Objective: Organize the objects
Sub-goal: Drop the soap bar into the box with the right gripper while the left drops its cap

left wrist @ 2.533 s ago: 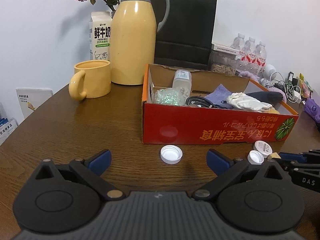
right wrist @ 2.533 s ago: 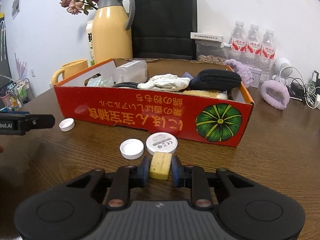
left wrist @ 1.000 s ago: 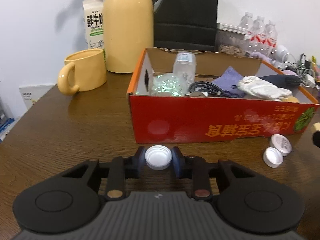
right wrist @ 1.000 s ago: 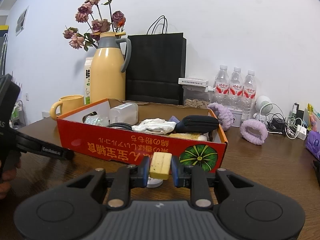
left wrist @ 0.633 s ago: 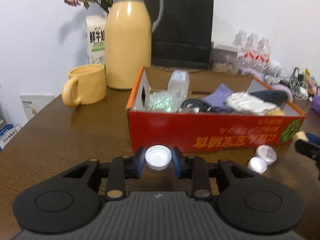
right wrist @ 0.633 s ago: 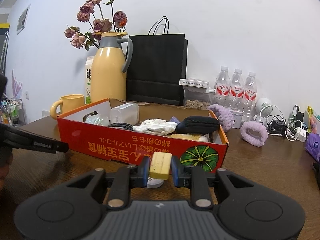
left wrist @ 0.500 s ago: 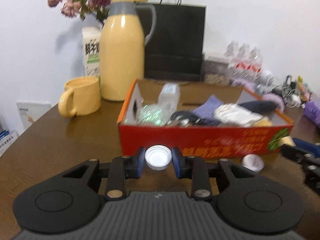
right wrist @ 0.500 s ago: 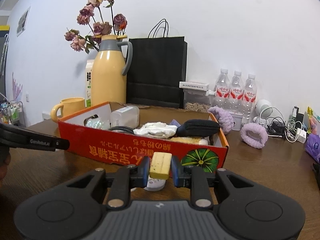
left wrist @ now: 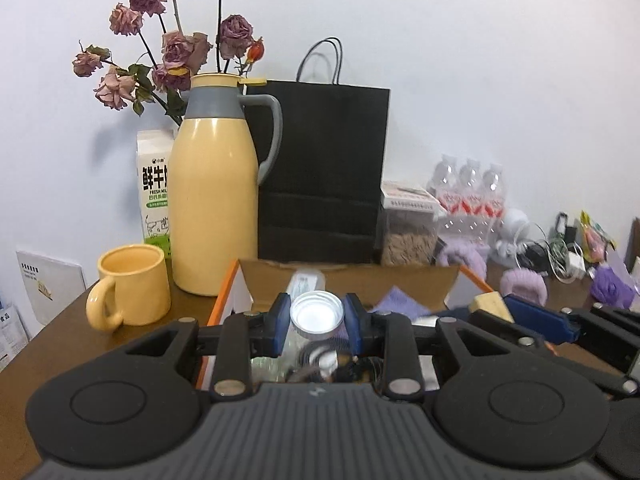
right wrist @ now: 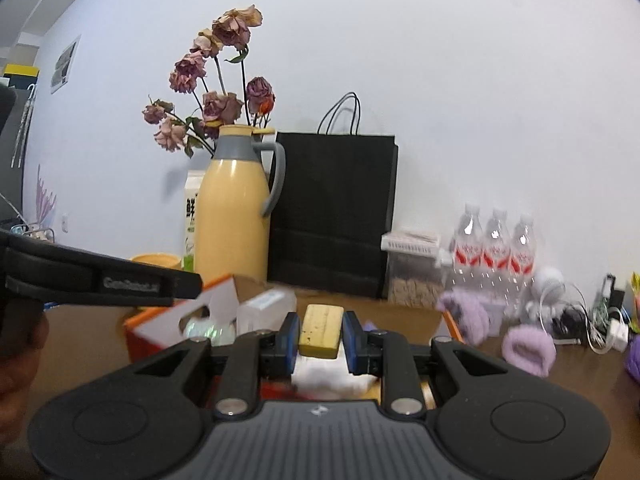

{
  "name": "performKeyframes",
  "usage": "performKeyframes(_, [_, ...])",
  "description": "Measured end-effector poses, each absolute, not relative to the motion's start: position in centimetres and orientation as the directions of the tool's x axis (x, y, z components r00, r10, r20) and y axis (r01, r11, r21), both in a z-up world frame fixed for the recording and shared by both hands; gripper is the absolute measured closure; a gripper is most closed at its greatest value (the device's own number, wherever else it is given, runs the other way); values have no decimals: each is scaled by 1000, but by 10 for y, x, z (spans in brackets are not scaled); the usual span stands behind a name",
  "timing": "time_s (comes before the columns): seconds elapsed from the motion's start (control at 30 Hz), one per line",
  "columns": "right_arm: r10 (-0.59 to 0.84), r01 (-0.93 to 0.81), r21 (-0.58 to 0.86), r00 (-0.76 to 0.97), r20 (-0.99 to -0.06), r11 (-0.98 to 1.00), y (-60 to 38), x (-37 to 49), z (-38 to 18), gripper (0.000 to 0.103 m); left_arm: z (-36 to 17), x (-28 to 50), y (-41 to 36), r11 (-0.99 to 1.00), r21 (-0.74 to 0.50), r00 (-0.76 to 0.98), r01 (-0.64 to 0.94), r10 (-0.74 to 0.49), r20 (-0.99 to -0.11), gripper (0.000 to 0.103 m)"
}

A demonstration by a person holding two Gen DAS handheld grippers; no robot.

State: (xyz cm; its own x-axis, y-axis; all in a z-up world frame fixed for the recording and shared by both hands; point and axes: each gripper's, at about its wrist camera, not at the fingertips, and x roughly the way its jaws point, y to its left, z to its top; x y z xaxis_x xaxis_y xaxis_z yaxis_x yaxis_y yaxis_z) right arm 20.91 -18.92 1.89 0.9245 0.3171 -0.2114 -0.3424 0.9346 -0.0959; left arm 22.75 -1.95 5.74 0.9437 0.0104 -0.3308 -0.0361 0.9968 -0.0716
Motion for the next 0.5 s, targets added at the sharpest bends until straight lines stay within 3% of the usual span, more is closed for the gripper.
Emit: performKeyframes(0.5, [302, -343, -80, 899, -317, 936, -179, 305, -5, 81, 36, 304, -10, 997, -69, 920, -40, 10, -391, 74])
